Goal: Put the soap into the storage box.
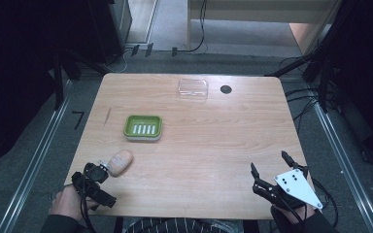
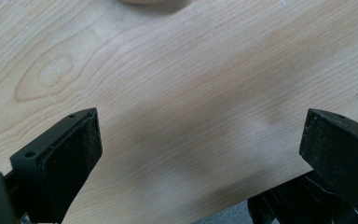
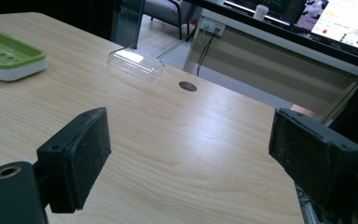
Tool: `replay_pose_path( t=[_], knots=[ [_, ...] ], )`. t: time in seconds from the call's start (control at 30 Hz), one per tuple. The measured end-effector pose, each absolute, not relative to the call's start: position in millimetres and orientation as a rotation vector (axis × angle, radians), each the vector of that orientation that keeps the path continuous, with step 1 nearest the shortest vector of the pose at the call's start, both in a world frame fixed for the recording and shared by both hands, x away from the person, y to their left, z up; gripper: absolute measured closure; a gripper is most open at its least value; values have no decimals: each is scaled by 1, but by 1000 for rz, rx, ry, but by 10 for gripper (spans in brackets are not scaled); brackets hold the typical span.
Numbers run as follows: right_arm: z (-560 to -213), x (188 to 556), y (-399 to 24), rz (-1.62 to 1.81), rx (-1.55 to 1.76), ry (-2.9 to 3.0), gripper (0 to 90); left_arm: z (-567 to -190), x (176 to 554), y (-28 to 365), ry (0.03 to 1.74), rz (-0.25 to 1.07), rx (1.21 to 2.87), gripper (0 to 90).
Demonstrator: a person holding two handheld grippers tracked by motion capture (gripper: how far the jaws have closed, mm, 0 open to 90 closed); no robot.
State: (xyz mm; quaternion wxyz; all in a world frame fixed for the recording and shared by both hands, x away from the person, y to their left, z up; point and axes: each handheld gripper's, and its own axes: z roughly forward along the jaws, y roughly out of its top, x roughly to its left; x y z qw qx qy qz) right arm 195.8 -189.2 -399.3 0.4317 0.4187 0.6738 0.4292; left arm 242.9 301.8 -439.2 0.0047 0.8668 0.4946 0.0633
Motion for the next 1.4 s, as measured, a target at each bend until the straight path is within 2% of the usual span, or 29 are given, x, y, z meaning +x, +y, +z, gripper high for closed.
replay_pose_path(
  t=[0.67,1.4],
  knots=[
    [-400,197,-190,1070,1048,1683,135,-436,250,299,1543,194,2701,0],
    [-400,199,-185,1063,1030,1696,134,-433,282,300,1487,184,2687,0]
  ],
)
